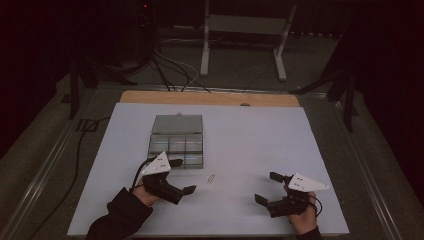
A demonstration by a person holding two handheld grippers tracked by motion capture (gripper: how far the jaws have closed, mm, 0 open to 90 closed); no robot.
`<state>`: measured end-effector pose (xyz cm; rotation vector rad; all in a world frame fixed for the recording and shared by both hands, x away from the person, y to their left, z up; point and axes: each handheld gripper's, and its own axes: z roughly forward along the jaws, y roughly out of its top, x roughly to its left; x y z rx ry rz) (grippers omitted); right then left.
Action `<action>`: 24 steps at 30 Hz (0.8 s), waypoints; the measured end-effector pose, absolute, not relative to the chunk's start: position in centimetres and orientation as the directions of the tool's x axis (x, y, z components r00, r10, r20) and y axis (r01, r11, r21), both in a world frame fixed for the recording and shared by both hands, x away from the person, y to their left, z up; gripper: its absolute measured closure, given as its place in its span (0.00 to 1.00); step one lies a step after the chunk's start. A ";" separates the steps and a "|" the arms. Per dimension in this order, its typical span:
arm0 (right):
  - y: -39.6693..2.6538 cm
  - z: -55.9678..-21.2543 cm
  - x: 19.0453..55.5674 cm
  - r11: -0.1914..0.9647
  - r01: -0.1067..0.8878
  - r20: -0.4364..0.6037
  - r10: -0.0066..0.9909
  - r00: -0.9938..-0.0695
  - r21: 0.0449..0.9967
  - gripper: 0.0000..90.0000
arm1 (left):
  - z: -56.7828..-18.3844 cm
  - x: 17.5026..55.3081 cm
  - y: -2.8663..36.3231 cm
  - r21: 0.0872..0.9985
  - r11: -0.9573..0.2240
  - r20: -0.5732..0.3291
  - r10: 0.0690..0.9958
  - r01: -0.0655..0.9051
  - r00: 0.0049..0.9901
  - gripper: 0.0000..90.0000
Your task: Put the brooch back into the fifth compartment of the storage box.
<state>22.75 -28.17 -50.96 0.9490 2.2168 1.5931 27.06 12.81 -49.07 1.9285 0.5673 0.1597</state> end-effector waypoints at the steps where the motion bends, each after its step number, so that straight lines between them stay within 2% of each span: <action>1: -28.2 -51.0 22.7 0.190 0.359 0.165 0.633 -0.756 0.914 0.00 | -49.1 27.1 12.7 0.895 -0.315 -0.148 0.457 0.316 0.877 0.01; 15: -28.2 -50.9 22.7 0.190 0.364 0.169 0.633 -0.755 0.912 0.00 | -50.2 27.0 10.5 0.885 -0.309 -0.170 0.480 0.347 0.861 0.01; 24: -28.3 -50.9 22.7 0.188 0.362 0.168 0.635 -0.754 0.913 0.00 | -51.0 26.8 8.5 0.863 -0.346 -0.164 0.496 0.368 0.852 0.01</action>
